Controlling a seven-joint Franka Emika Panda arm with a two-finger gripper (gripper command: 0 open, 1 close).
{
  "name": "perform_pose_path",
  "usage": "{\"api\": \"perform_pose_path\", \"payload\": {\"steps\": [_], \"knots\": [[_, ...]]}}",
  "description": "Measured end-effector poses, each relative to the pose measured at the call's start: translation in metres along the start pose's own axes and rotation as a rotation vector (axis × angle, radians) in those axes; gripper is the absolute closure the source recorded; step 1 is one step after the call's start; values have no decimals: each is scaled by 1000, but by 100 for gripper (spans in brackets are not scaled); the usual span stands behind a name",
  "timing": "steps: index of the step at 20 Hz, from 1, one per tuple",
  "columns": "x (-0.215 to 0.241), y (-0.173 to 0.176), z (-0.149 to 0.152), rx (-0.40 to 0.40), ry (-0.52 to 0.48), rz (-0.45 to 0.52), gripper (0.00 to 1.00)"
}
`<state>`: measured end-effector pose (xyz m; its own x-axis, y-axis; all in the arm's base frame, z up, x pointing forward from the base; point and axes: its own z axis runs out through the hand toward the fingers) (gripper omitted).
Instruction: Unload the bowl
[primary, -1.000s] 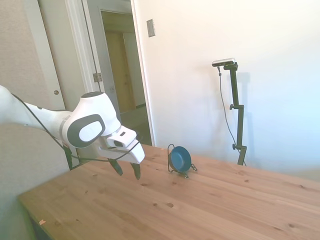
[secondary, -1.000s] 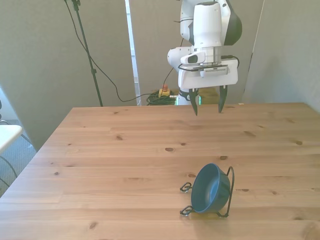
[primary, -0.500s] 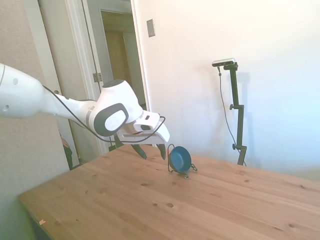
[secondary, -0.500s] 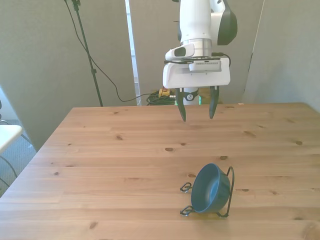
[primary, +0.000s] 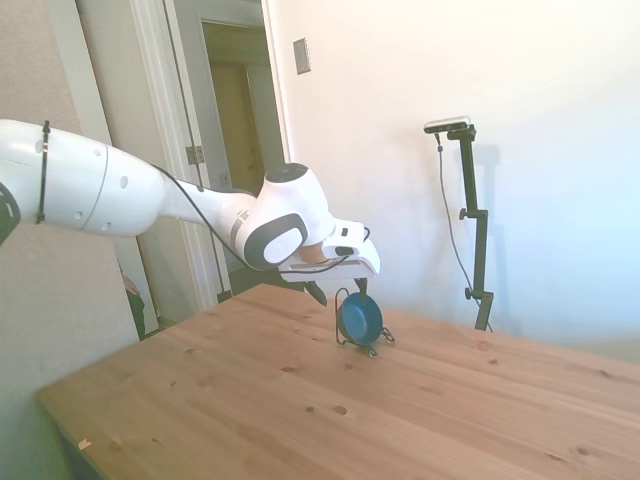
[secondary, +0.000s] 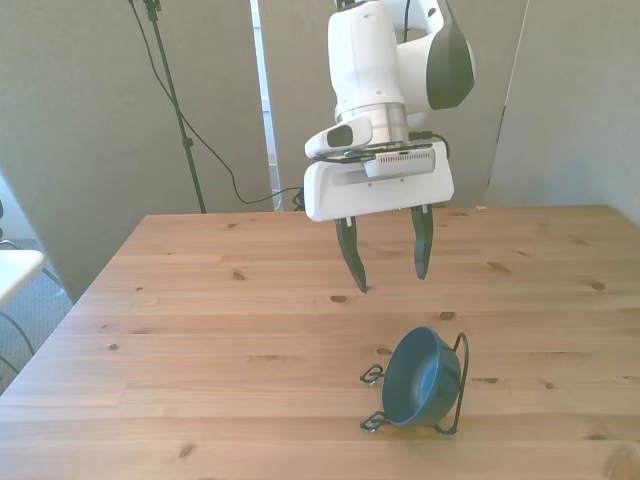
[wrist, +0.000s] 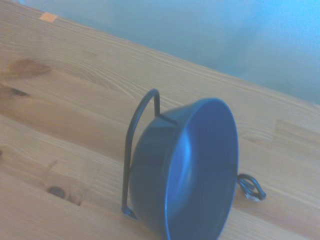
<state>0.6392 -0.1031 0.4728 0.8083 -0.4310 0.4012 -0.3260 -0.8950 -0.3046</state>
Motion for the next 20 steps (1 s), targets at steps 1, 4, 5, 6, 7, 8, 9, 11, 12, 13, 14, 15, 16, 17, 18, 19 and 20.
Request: {"api": "perform_pose_path", "payload": {"steps": [1, 4, 5, 6, 7, 8, 9, 11, 12, 13, 14, 15, 16, 17, 18, 19, 20], "knots": [[4, -1, 5, 15, -15, -14, 0], [13, -6, 21, 43, -63, -55, 0], [15, -8, 27, 52, -80, -63, 0], [16, -9, 32, 59, -95, -76, 0], [18, -10, 37, 63, -105, -87, 0], [20, -10, 40, 66, -114, -96, 0], [21, -11, 44, 69, -120, -104, 0], [24, -12, 48, 74, -126, -111, 0], [24, -14, 51, 76, -127, -113, 0], [25, -15, 53, 77, -129, -115, 0], [25, -16, 56, 79, -133, -117, 0], [24, -17, 60, 81, -139, -118, 0], [24, -18, 63, 82, -146, -119, 0], [23, -18, 67, 83, -152, -119, 0], [23, -18, 71, 83, -155, -118, 100], [22, -18, 73, 83, -158, -119, 100], [22, -18, 75, 84, -159, -120, 100]]}}
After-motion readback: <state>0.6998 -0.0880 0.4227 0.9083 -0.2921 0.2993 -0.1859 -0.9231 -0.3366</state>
